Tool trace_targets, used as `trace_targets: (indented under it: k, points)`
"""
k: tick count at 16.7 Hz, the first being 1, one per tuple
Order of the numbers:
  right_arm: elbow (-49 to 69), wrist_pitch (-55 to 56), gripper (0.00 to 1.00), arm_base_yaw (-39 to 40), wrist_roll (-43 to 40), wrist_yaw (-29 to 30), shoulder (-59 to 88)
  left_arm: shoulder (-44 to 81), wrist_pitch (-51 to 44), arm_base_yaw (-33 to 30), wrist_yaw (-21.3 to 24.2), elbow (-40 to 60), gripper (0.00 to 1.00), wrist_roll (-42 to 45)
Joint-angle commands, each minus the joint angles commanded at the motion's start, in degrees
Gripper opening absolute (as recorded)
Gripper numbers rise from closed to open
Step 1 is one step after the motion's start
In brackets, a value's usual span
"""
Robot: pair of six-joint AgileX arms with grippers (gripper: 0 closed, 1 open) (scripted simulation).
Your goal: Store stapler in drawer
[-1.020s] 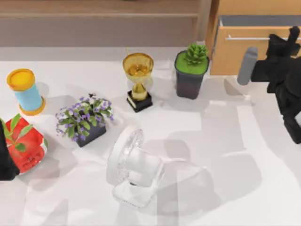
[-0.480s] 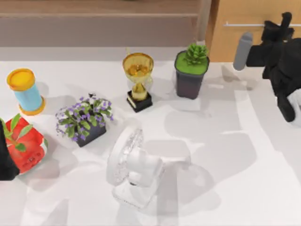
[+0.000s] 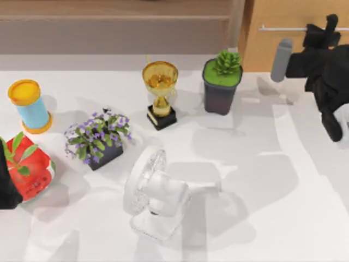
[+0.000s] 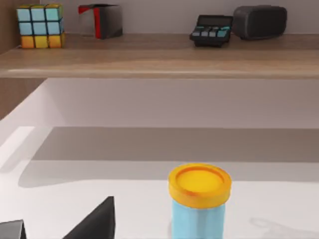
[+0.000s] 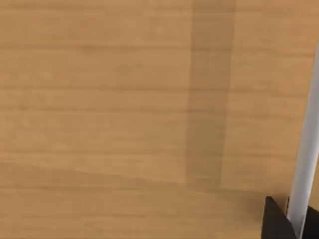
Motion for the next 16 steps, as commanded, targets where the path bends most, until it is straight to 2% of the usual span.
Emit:
trace_targets:
  k: [10,16]
  points:
    - [0.0,0.0,0.98,0.0,0.0,0.0,0.0,0.0,0.0,0.0,0.0,0.0,1.00,0.0]
    - [0.0,0.0,1.00,0.0,0.0,0.0,0.0,0.0,0.0,0.0,0.0,0.0,1.00,0.0]
